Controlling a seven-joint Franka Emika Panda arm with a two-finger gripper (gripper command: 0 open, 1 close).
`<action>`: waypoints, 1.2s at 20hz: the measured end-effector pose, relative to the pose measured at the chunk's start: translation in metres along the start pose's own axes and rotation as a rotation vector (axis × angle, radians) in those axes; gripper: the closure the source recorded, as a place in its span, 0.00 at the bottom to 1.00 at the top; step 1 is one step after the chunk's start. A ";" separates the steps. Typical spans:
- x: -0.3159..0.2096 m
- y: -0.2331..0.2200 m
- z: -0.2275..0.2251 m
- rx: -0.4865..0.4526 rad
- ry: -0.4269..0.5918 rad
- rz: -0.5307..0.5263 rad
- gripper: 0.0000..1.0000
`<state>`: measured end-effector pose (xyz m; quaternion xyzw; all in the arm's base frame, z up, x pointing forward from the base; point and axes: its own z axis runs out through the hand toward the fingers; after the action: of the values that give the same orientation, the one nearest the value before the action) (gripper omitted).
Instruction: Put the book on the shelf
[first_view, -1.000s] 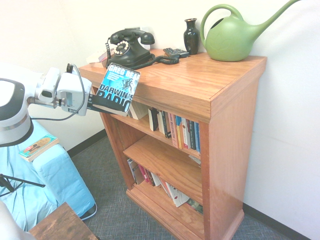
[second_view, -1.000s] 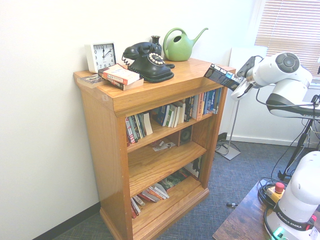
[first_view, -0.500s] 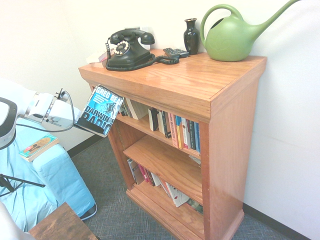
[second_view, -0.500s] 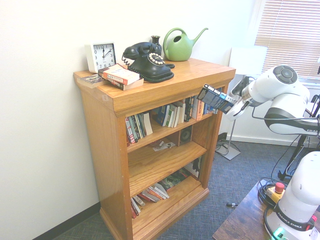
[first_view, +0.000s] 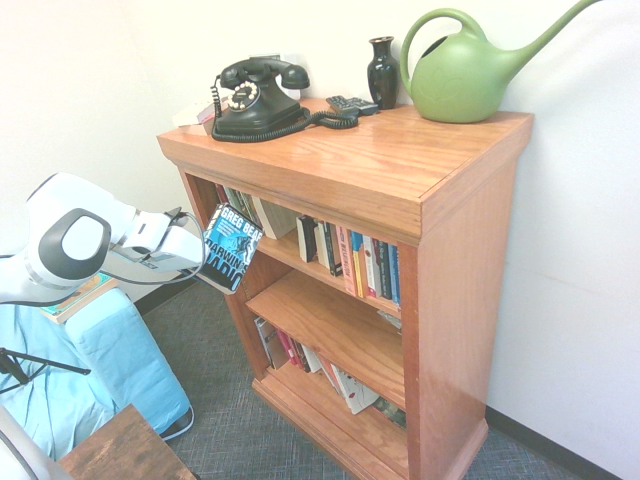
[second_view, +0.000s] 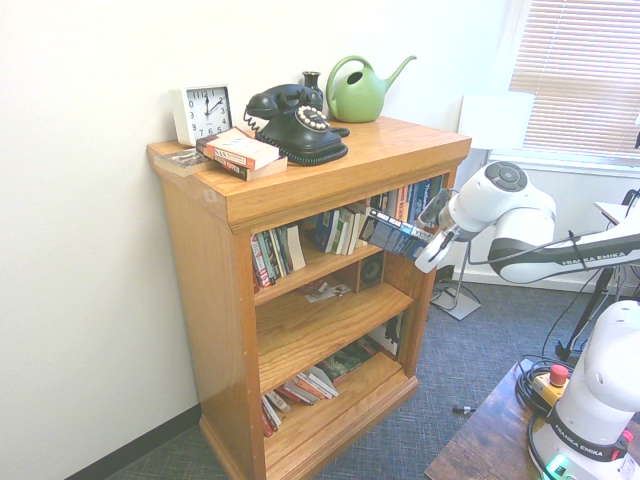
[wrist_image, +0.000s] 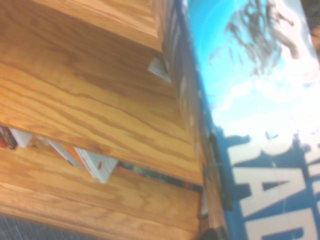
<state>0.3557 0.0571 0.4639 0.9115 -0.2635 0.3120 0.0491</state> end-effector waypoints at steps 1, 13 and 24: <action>-0.002 -0.004 0.007 0.012 -0.001 -0.004 1.00; 0.001 -0.047 0.049 0.190 -0.026 0.096 1.00; 0.036 -0.091 0.067 0.250 -0.060 0.182 1.00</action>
<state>0.4623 0.1017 0.4386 0.8917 -0.3055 0.3183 -0.1010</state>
